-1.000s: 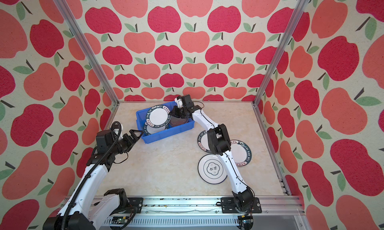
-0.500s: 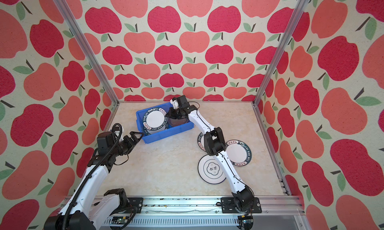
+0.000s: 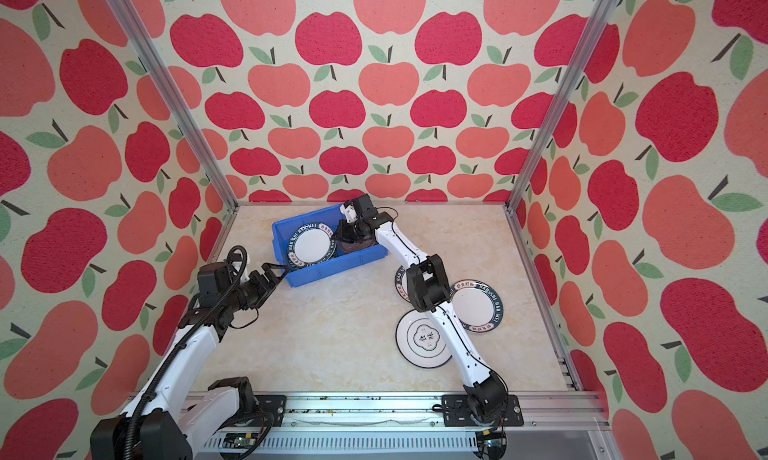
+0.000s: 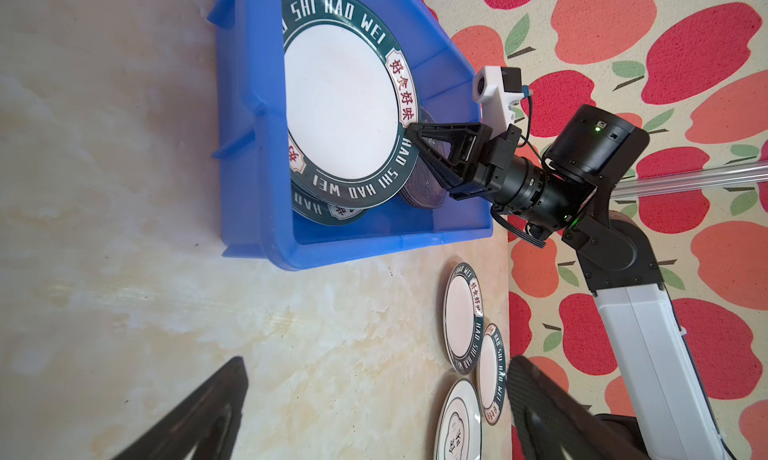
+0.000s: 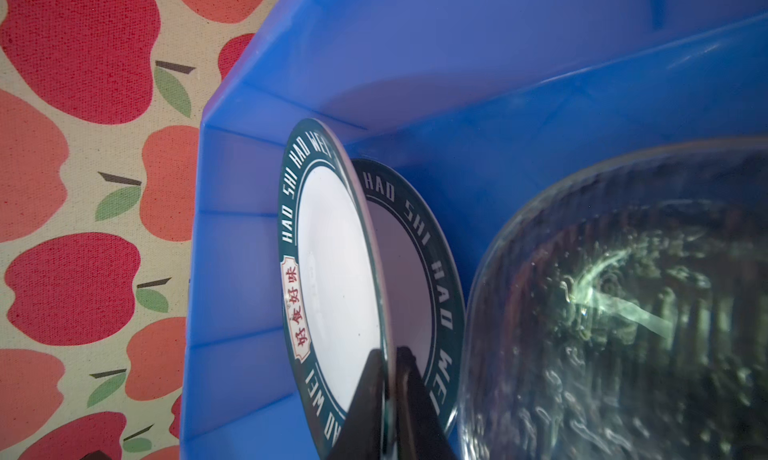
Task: Place the plates into the plastic bin on the countertop
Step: 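Lower the green-rimmed plate upright into the bin and open the right gripper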
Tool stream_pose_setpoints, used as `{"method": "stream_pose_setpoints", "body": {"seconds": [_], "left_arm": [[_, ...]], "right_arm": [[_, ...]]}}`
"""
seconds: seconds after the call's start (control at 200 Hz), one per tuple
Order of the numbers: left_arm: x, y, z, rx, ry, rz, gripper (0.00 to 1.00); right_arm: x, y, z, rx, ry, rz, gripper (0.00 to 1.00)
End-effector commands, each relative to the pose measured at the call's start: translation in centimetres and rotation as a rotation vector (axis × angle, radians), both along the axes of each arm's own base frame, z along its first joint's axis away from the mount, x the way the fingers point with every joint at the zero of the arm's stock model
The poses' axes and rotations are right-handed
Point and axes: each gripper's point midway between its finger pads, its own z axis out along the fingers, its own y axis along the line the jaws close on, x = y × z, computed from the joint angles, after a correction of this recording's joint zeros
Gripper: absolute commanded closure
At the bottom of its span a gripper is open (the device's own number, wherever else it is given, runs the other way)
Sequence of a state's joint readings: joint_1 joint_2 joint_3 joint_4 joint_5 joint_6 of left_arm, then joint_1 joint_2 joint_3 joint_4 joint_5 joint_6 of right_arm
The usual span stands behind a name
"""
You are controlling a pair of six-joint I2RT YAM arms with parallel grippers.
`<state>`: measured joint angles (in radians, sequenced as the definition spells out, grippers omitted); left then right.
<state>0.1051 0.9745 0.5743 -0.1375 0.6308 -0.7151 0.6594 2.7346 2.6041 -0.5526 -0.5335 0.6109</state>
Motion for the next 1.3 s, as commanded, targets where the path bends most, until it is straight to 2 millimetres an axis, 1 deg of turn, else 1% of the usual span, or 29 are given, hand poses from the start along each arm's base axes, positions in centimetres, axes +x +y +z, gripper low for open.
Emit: {"method": "stream_pose_setpoints", "body": {"seconds": [0.0, 0.165, 0.32, 0.49, 0.54, 0.72, 0.88, 0.976, 1.051, 1.106, 1.221, 1.296], "left_arm": [[0.1, 0.0, -0.1, -0.002, -0.007, -0.013, 0.01], [0.2, 0.0, -0.1, -0.001, -0.009, -0.013, 0.01], [0.3, 0.1, -0.4, 0.003, 0.0, -0.009, 0.01], [0.4, 0.0, -0.4, 0.001, -0.007, -0.011, 0.01], [0.4, -0.1, -0.4, 0.0, -0.007, -0.014, 0.01], [0.5, -0.2, -0.3, 0.007, -0.012, -0.011, 0.01], [0.6, -0.3, -0.2, 0.009, -0.017, -0.013, 0.01], [0.9, -0.7, -0.2, 0.016, -0.022, -0.026, 0.01], [1.1, -1.2, -0.2, 0.033, -0.028, -0.042, 0.01], [1.2, -1.7, -0.1, 0.053, -0.031, -0.059, 0.01], [1.1, -2.8, 0.0, 0.104, -0.036, -0.093, 0.01], [1.0, -3.7, 0.3, 0.132, -0.047, -0.12, 0.01]], "right_arm": [[-1.4, 1.1, 0.0, -0.011, -0.022, 0.05, 0.74], [-2.2, 1.4, 0.3, -0.054, -0.064, 0.071, 0.72], [-2.6, 0.5, -0.4, -0.155, -0.1, 0.068, 0.71], [-2.6, 0.0, -0.3, -0.216, -0.144, 0.062, 0.69], [-2.6, -0.1, -0.3, -0.227, -0.153, 0.06, 0.67], [-2.4, -0.5, 0.7, -0.261, -0.204, 0.053, 0.6], [-1.9, -1.4, 1.8, -0.309, -0.253, 0.033, 0.54], [-1.9, -1.7, 2.2, -0.316, -0.265, 0.036, 0.53], [-2.0, -1.7, 2.9, -0.31, -0.275, 0.041, 0.53], [-2.2, -1.6, 4.0, -0.298, -0.288, 0.047, 0.54], [-2.9, -1.6, 7.4, -0.236, -0.314, 0.062, 0.54], [-3.3, -1.9, 10.2, -0.176, -0.322, 0.06, 0.54]]}}
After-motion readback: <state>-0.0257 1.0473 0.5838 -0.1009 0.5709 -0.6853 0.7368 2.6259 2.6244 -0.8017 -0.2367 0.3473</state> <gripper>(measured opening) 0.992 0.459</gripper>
